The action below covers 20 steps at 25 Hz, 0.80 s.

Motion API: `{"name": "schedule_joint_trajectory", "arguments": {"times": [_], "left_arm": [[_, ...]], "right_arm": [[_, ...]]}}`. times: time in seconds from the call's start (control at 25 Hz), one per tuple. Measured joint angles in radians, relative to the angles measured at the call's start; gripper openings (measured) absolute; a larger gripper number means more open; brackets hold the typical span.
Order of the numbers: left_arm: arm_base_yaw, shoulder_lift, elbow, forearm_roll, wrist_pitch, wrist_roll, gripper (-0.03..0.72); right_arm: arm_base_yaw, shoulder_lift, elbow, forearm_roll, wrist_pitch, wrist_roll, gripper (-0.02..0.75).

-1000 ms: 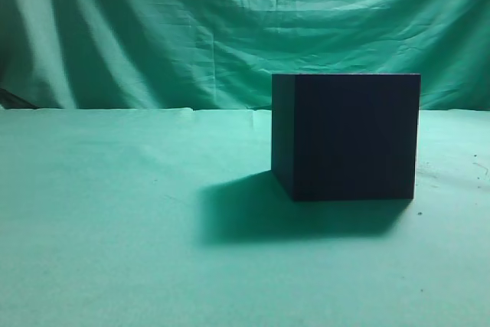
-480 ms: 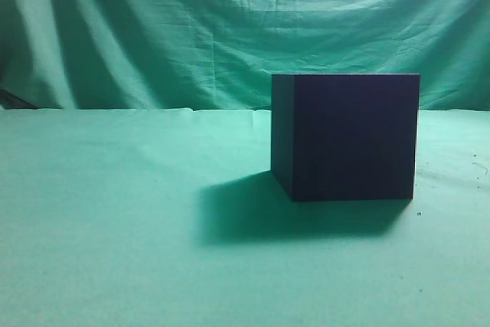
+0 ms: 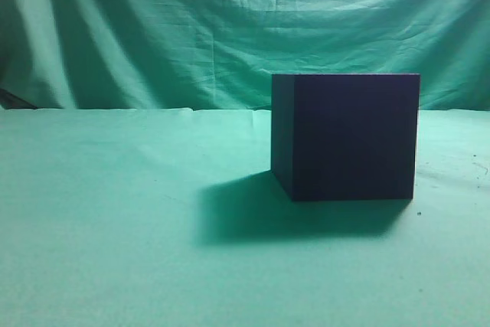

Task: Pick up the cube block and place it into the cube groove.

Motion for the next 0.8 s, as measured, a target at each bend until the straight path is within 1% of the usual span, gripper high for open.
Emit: {"name": "schedule_joint_trajectory", "arguments": {"times": [0.2,0.28,0.44,0.6,0.72,0.8], "left_arm": [[0.0,0.0,0.0,0.0,0.0,0.0,0.0],[0.0,0.0,0.0,0.0,0.0,0.0,0.0],[0.0,0.0,0.0,0.0,0.0,0.0,0.0],[0.0,0.0,0.0,0.0,0.0,0.0,0.0],[0.0,0.0,0.0,0.0,0.0,0.0,0.0],[0.0,0.0,0.0,0.0,0.0,0.0,0.0]], "right_arm": [[0.0,-0.005,0.004,-0.002,-0.044,-0.15,0.0],[-0.024,-0.027,0.026,-0.005,-0.089,-0.176,0.0],[-0.168,-0.122,0.157,-0.005,-0.267,-0.198,0.0],[-0.344,-0.253,0.373,0.009,-0.485,-0.202,0.0],[-0.461,-0.337,0.531,0.036,-0.605,-0.202,0.0],[-0.521,-0.378,0.625,0.043,-0.65,-0.202,0.0]]}}
